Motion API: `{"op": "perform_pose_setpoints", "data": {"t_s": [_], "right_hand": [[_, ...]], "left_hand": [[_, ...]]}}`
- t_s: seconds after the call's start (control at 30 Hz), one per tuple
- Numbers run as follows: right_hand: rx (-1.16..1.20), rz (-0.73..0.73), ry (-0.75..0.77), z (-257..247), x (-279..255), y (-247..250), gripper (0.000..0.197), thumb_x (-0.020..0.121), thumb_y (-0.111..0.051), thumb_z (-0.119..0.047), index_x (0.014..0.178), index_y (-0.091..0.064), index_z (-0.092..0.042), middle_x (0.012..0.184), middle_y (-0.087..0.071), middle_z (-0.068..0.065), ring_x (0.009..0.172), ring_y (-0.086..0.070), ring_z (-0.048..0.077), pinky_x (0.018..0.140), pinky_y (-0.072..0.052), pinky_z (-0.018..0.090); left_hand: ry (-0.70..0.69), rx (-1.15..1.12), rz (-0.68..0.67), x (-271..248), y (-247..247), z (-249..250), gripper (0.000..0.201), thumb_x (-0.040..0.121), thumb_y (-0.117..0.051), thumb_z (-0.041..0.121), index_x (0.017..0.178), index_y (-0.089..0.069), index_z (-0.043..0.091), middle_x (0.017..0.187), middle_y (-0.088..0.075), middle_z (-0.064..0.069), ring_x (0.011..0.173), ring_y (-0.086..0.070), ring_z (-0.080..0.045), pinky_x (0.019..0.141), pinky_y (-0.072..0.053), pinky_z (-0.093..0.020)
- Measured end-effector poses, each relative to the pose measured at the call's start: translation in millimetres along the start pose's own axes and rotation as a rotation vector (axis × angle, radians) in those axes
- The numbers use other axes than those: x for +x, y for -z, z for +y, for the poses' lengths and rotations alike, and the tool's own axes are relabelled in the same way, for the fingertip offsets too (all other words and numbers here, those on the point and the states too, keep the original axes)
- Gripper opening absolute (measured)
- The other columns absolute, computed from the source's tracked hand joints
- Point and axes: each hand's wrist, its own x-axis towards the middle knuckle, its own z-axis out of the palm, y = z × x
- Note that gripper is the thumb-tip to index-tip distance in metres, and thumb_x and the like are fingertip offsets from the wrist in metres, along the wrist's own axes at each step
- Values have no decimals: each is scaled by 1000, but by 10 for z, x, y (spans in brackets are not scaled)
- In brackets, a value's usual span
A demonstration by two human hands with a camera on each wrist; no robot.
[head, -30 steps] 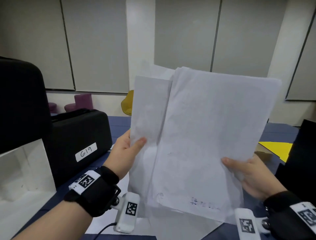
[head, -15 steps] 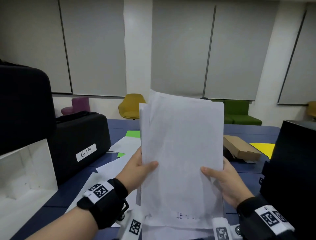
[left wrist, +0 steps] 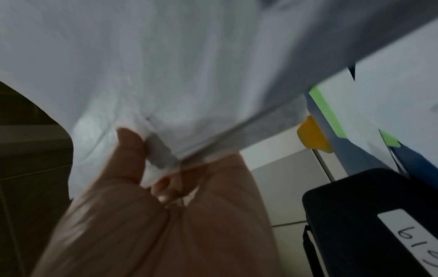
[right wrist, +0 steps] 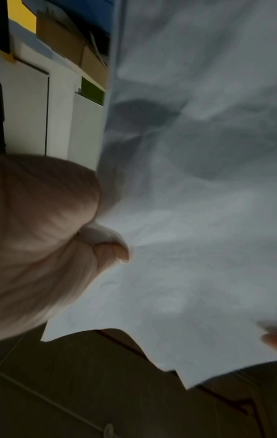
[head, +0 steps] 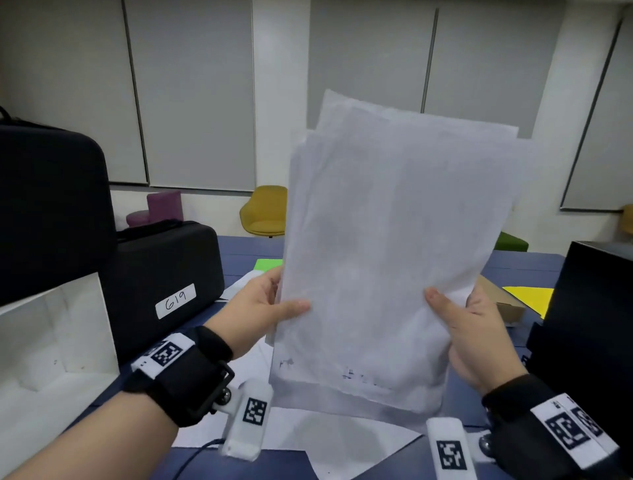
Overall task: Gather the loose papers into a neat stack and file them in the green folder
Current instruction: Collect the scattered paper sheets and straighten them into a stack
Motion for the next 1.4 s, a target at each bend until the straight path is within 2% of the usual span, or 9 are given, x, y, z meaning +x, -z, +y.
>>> {"op": "perform_pose_setpoints", "data": {"t_s": [0.1,0.23,0.4,0.6,0.93,1.0,1.1,1.23,1.4], "right_hand": [[-5,-39,-41,-29,20,44,42,90,-54,-2,130,-54,-10,122,-68,6,112,-65,23,96,-52,39],[-254,-326,-324,23,-49,196,66,65,-85,-35,124,-61,-18,120,-69,7,110,-67,29,101,-44,57],[-501,-423,-281,95,-130,219,28,92,-62,-13,119,-64,-23,112,-73,-2,101,-70,21,83,-55,39],[-890,-161,-63,317,-124,161,27,93,-62,-24,119,-60,-30,105,-69,-20,102,-63,2,89,-50,26],[-315,-97,2,47,-102,4,42,77,-73,-4,118,-63,-11,106,-75,-1,98,-71,13,76,-55,20],[-282,-103,31,-61,-45,-43,40,74,-74,-8,112,-66,-11,101,-76,-2,95,-72,13,75,-55,21],[-232,-114,34,-157,51,-109,37,69,-73,-14,106,-69,-10,99,-76,1,94,-72,17,77,-57,27],[-180,-103,35,-216,153,-154,44,70,-72,-14,112,-66,-7,103,-75,5,98,-71,23,82,-58,34],[-169,-85,93,-335,216,-152,61,66,-78,-19,123,-56,-16,113,-72,0,103,-69,17,84,-56,34]], "left_hand": [[71,27,-37,-60,34,-151,49,80,-64,14,128,-55,11,123,-66,-18,112,-63,-41,97,-49,-56],[20,18,108,-128,-1,-353,37,81,-59,15,116,-65,27,120,-65,-23,113,-53,-55,97,-39,-71],[-21,120,214,-205,-104,-429,35,89,-56,6,119,-59,25,114,-72,-1,107,-67,-25,99,-49,-51],[-158,274,287,-200,-255,-459,36,98,-50,1,123,-56,25,118,-69,7,112,-63,-10,99,-49,-34],[-177,117,245,-73,-247,-229,68,67,-80,27,128,-52,16,117,-70,2,107,-68,-14,83,-56,-27],[-179,117,254,1,-238,-50,73,61,-82,35,126,-55,13,116,-71,-2,106,-69,-17,88,-57,-36],[-177,146,255,105,-269,159,54,69,-82,30,117,-65,11,110,-74,-3,104,-70,-22,94,-54,-45],[-176,66,251,187,-379,300,27,85,-71,6,111,-68,9,107,-75,-4,100,-71,-20,90,-55,-38],[-195,24,246,230,-399,345,67,63,-87,25,122,-59,12,114,-72,-2,107,-69,-19,95,-53,-38]]}}
